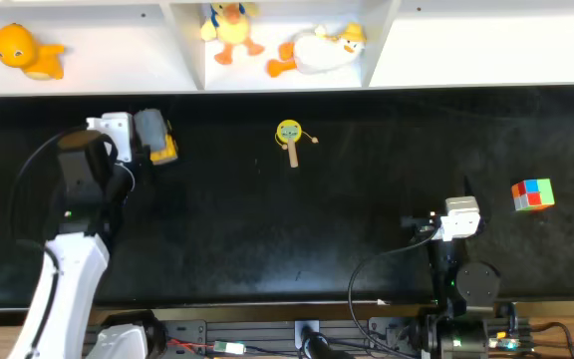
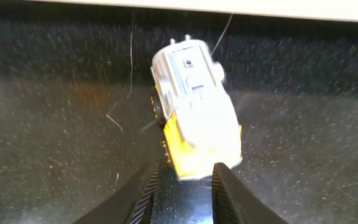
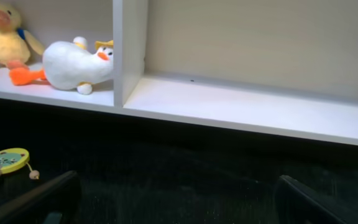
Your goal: Store Toys
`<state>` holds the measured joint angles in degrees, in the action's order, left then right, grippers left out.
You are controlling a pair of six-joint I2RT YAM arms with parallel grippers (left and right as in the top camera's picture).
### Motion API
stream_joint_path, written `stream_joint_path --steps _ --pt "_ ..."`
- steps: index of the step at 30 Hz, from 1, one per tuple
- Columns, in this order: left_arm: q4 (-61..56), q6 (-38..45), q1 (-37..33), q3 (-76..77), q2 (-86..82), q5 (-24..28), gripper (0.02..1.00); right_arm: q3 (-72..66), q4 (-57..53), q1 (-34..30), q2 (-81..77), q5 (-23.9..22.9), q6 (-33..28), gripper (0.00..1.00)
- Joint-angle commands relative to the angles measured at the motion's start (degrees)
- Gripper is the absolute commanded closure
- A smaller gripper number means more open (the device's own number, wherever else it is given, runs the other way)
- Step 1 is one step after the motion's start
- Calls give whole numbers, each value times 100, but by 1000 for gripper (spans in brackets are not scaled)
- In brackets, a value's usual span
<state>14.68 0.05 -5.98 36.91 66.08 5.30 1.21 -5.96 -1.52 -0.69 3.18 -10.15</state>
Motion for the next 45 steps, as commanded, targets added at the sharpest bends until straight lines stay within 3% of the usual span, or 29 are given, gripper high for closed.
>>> stream_joint_path --steps 1,8,10,12,24,30,37,45 --pt "63 13 26 120 -365 -50 695 -31 37 -39 48 13 7 5" --pt "173 7 28 120 -348 -17 691 -31 37 -39 48 13 7 7" --pt "114 -20 28 120 -275 68 549 -31 37 -39 48 13 7 5" --pt "-50 -39 28 120 -153 293 467 -31 37 -37 48 13 7 5" --pt "-684 -1453 474 122 732 494 257 -31 37 -39 48 13 7 5" --pt "-518 -2424 1097 330 903 -518 191 -31 37 -39 48 13 7 5" --pt "323 -3213 1290 737 981 -1392 180 -31 37 -39 48 13 7 5" --pt "675 -3565 1290 962 1021 -1698 180 -31 37 -39 48 13 7 5"
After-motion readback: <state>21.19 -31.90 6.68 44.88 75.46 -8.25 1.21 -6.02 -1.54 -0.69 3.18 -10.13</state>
